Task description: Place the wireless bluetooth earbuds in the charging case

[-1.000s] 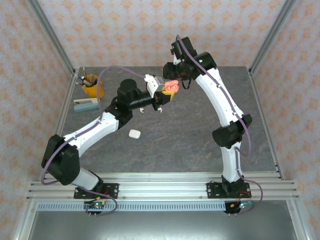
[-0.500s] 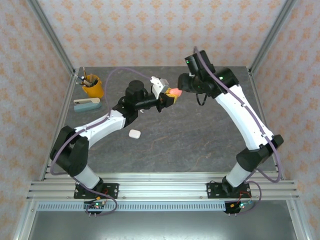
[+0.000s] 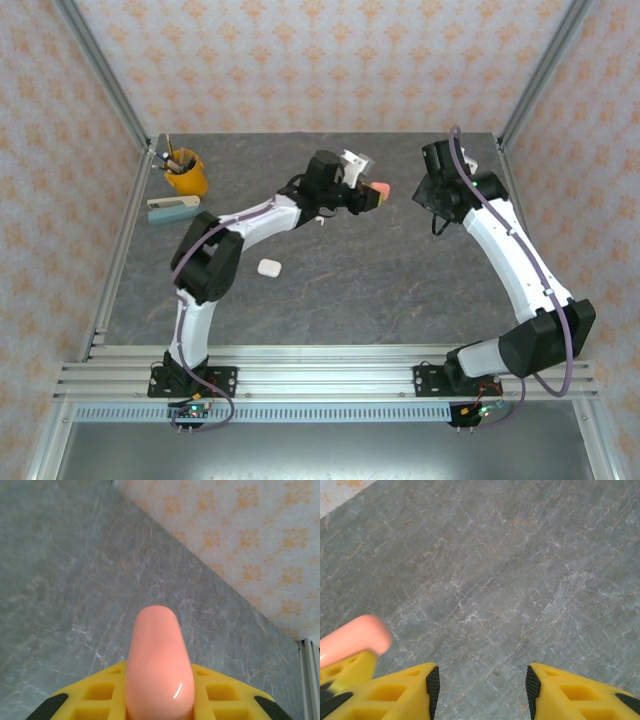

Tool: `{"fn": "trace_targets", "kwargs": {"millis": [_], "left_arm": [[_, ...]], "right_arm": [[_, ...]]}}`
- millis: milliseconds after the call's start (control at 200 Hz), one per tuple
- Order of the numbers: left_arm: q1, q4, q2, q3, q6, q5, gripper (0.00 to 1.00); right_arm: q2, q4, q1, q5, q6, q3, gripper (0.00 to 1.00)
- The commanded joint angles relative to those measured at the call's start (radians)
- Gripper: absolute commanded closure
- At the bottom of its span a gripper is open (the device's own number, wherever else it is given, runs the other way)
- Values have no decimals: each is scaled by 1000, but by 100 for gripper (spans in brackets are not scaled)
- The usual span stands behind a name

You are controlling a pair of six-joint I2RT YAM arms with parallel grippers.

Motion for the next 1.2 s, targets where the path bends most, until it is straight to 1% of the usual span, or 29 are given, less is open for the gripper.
{"fn": "trace_targets", "kwargs": {"millis": [0,65,115,170,315,400,450,525,626,686,701,716,721,731,736,746,816,866,971,1111,1191], "left_arm": [[-24,-258,117,194,-149,19,100],[-37,-393,208,328,-167,44,100],[-50,-458,263,403,-166,56,100],[-62,-521,310,467,-168,43,100],[-70,-586,397,555,-218,30,100],[-70,-607,429,579,-238,16,91],[-70,-612,437,582,-244,9,84],[-69,-629,444,588,-243,-8,66],[-70,-653,446,595,-230,-21,47],[-68,-668,435,595,-218,-38,33],[-68,-673,431,594,-214,-43,28],[-67,-677,428,594,-209,-48,20],[-67,-679,426,593,-208,-50,16],[-67,-683,422,593,-204,-54,6],[-67,-684,421,592,-203,-55,3],[-67,-687,417,592,-199,-57,1],[-63,-708,386,579,-176,-84,0],[-58,-721,352,559,-156,-111,0],[-38,-696,238,454,-135,-179,0],[2,-641,7,264,-109,-307,0],[28,-639,-128,170,-85,-395,0]], "right_arm": [[-30,50,-7,3,46,-48,49],[-29,57,-7,-2,56,-67,49],[-27,64,-6,-7,57,-78,49],[-25,66,-8,-12,60,-87,49],[-24,70,-8,-19,59,-99,49],[-27,69,-9,-22,58,-99,48],[-28,69,-7,-23,58,-99,48],[-33,70,-8,-26,58,-100,46],[-38,70,-7,-29,56,-95,44],[-40,68,-8,-32,56,-91,42],[-42,67,-9,-32,57,-91,42],[-43,67,-7,-32,56,-91,41],[-44,67,-7,-33,57,-90,41],[-45,67,-8,-34,57,-89,40],[-46,67,-8,-34,57,-89,40],[-46,66,-8,-34,55,-88,39],[-57,66,-8,-35,56,-86,34],[-67,66,-8,-38,58,-86,31],[-98,72,-8,-43,63,-94,22],[-142,83,-7,-54,77,-114,8],[-148,88,-5,-83,82,-121,3]]}}
